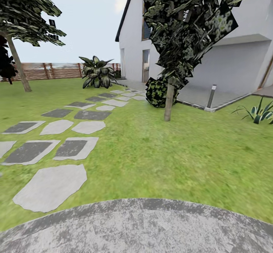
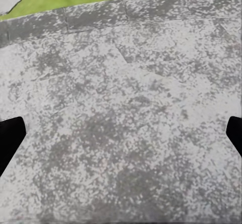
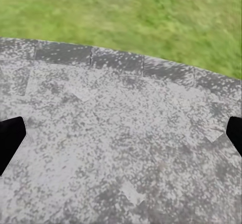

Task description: Pick up the pesticide atomizer in the garden and spray insectifuge to fully cover both potted plants in the garden.

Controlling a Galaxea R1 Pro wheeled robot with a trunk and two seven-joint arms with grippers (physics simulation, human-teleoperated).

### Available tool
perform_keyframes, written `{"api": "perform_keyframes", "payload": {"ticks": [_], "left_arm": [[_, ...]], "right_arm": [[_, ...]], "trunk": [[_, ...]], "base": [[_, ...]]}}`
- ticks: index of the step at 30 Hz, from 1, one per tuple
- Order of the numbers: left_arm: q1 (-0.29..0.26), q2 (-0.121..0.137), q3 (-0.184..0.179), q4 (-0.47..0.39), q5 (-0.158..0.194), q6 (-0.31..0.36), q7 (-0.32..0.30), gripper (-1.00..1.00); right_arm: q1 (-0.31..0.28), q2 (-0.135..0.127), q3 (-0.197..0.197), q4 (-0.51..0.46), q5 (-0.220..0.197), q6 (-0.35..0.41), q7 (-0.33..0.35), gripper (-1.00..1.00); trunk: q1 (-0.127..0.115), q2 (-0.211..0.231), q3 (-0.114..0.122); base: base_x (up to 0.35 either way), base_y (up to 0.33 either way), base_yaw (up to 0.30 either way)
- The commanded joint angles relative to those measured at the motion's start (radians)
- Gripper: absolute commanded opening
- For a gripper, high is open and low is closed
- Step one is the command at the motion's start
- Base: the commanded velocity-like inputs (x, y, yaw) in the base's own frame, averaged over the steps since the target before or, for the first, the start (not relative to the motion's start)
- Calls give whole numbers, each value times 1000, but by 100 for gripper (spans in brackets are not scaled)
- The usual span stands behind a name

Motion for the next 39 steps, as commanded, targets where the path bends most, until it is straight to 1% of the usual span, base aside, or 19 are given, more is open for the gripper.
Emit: {"api": "perform_keyframes", "payload": {"ticks": [1, 9, 25, 39], "left_arm": [[-1, 0, 3, 1, -1, -3, 1, 100], [-1, 0, 4, 1, 4, -3, 1, 100], [-1, 0, 5, 1, 5, -3, 1, 100], [-1, 0, 5, 1, 5, -3, 1, 100]], "right_arm": [[0, 0, 0, 0, 1, -3, -1, 100], [0, 0, 0, 0, 1, -3, -1, 100], [0, 3, 0, 0, 1, -3, -1, 100], [0, 3, 1, 0, 1, -3, -1, 100]], "trunk": [[0, 0, -2], [0, 0, -11], [61, -112, -78], [61, -112, -93]], "base": [[0, 0, 226], [0, 0, 226], [0, 0, 226], [0, 0, 226]]}}
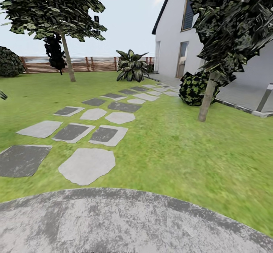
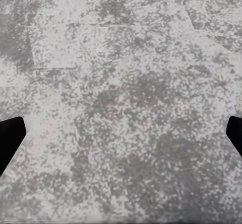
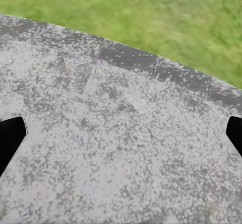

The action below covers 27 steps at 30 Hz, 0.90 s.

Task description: Pick up the pesticide atomizer in the garden and spray insectifuge to fully cover both potted plants in the garden.

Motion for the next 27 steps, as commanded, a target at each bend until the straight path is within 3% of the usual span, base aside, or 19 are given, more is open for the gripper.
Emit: {"api": "perform_keyframes", "payload": {"ticks": [1, 27], "left_arm": [[-1, 0, 2, 1, 0, -3, 0, 100], [-1, 0, 2, 1, -5, -3, 1, 100]], "right_arm": [[0, 0, 0, 0, 1, -3, -1, 100], [0, 1, 3, 0, 1, -3, -1, 100]], "trunk": [[0, 0, -2], [0, 0, -30]], "base": [[0, 0, 226], [0, 0, 226]]}}
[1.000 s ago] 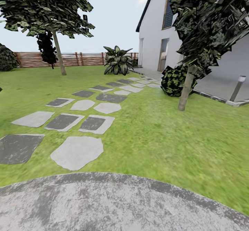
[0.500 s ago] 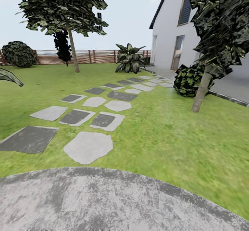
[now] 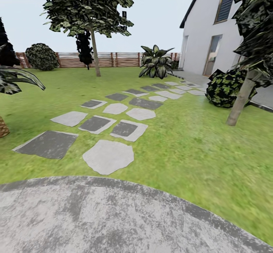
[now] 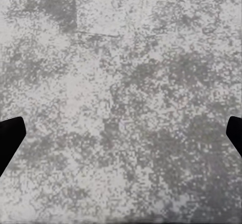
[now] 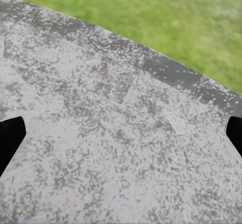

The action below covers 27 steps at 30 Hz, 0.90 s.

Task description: Pick up the pesticide atomizer in the garden and spray insectifuge to fully cover both potted plants in the garden.

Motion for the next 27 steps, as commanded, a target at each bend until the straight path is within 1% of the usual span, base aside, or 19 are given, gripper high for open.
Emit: {"api": "perform_keyframes", "payload": {"ticks": [1, 27], "left_arm": [[-1, 0, 3, 1, -1, -3, 0, 100], [-1, 0, 3, 1, -2, -3, 0, 100]], "right_arm": [[0, 0, 0, 0, 1, -3, -1, 100], [0, 0, 0, 0, 1, -3, -1, 100]], "trunk": [[0, 0, -2], [0, 0, -29]], "base": [[0, 0, 226], [0, 0, 226]]}}
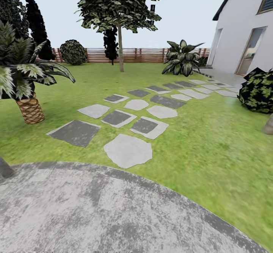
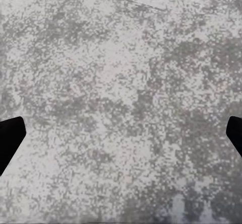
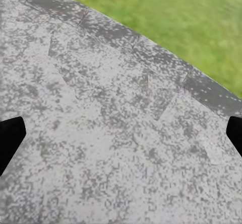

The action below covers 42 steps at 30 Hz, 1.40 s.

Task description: Pick up the pesticide atomizer in the garden and spray insectifuge to fully cover both potted plants in the garden.

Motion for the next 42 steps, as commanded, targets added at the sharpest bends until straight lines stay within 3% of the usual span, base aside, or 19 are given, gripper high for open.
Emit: {"api": "perform_keyframes", "payload": {"ticks": [1, 42], "left_arm": [[-1, 0, 3, 1, -1, -3, 1, 100], [-1, 0, 6, 1, 10, -3, 1, 100]], "right_arm": [[0, 0, 0, 0, 0, -3, -1, 100], [0, 0, -2, 0, 0, -3, -1, 100]], "trunk": [[0, 0, -2], [0, 0, -45]], "base": [[0, 0, 225], [0, 0, 226]]}}
